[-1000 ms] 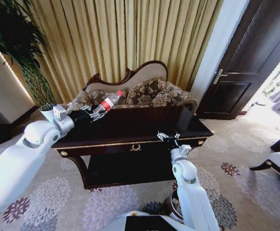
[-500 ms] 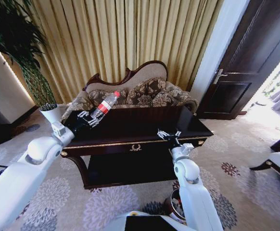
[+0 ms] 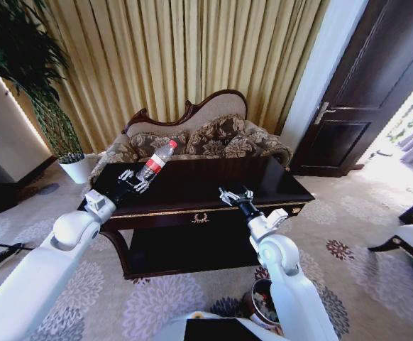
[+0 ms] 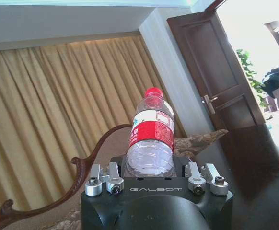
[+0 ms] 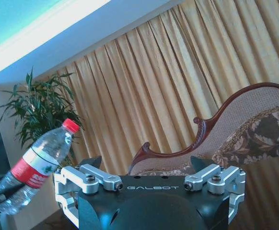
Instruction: Move to the front of the table and place the trash on the table into the trash bin.
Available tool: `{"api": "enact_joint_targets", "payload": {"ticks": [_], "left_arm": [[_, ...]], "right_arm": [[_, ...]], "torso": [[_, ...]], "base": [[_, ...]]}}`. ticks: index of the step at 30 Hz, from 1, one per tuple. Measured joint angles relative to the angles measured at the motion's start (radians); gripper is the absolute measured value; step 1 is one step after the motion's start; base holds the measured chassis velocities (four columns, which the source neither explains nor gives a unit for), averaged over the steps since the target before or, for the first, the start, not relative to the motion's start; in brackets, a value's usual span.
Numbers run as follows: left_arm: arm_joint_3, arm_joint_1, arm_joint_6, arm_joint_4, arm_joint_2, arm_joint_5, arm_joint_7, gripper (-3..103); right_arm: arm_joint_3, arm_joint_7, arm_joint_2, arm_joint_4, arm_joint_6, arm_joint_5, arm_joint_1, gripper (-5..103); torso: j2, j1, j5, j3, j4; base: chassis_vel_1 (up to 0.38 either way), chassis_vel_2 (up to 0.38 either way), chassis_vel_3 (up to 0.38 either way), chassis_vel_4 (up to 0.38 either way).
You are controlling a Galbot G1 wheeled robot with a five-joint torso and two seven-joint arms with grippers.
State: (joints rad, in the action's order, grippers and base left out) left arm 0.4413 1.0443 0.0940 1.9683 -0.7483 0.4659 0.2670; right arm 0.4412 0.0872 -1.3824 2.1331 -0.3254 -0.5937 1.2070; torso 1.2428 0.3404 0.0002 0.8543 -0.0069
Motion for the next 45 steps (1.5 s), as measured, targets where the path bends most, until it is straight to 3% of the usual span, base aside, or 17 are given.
{"api": "enact_joint_targets", "payload": {"ticks": [8,14,21,24,31,45], "left_arm": [[-0.111,-0.118,-0.007,-0.066,-0.005,0.000,0.002,55],[-0.281,-0.247,0.003,-0.108,-0.044,-0.001,-0.025,55],[-0.373,-0.343,0.020,-0.127,-0.060,0.000,-0.033,57],[-0.411,-0.379,0.029,-0.126,-0.066,0.000,-0.042,54],[-0.428,-0.374,0.037,-0.102,-0.070,0.003,-0.057,54],[-0.424,-0.356,0.040,-0.082,-0.064,0.003,-0.060,54]], "right_arm": [[-0.008,-0.003,-0.002,0.000,-0.005,-0.006,-0.009,100],[-0.011,-0.003,0.004,-0.002,-0.005,0.003,-0.011,100],[-0.005,-0.002,0.011,-0.014,-0.007,0.001,-0.026,100],[-0.013,0.001,0.011,-0.047,-0.006,0.004,-0.055,100],[-0.038,-0.002,0.008,-0.062,-0.008,-0.007,-0.100,100],[-0.110,0.003,0.038,-0.037,-0.007,-0.140,-0.151,100]], "torso": [[0.000,0.000,0.0000,0.000,-0.0001],[0.000,0.000,0.0000,0.000,-0.0002],[0.000,0.000,0.0001,0.000,-0.0003],[0.000,0.000,0.0001,0.000,-0.0002],[0.000,0.000,0.0000,0.000,0.0000],[0.000,0.000,-0.0001,0.000,-0.0001]], "base": [[0.000,0.000,0.000,0.000],[0.000,0.000,0.000,0.000],[0.000,0.000,0.000,0.000],[0.000,0.000,0.000,0.000],[0.000,0.000,0.000,0.000],[0.000,0.000,0.000,0.000]]}}
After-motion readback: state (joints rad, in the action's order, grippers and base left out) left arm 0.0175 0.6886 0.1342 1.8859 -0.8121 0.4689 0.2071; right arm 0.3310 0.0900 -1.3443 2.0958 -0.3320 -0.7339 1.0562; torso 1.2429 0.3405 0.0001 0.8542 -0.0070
